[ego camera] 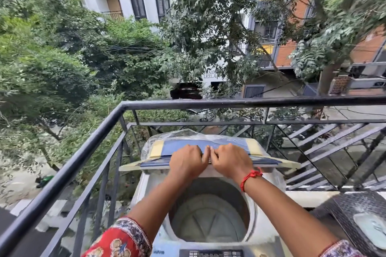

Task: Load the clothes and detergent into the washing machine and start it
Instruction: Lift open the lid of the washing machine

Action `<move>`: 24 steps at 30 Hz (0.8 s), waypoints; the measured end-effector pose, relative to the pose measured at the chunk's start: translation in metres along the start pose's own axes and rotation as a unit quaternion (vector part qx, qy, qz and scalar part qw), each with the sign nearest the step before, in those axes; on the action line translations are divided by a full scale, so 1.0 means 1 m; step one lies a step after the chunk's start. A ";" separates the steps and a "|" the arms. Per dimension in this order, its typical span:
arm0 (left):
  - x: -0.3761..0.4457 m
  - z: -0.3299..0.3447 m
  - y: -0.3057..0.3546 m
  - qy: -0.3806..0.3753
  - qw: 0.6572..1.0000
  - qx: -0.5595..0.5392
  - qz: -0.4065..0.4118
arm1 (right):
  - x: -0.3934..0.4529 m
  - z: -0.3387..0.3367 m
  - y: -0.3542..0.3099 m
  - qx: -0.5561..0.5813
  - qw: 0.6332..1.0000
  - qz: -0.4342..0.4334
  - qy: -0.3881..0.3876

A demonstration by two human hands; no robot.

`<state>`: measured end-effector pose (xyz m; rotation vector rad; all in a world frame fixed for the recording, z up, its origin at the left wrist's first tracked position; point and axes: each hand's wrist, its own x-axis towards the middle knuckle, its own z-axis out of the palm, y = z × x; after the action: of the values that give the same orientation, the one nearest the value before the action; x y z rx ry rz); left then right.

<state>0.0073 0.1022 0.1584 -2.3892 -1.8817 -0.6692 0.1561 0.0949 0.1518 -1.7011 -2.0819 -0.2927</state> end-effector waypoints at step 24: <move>0.137 -0.027 -0.022 0.116 0.989 -0.012 0.091 | 0.146 -0.019 0.022 0.007 0.999 0.043 0.027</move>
<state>0.0026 0.2270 0.2247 -2.3394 -1.5543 -0.9116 0.1586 0.2195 0.2329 -1.7511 -1.9617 -0.2937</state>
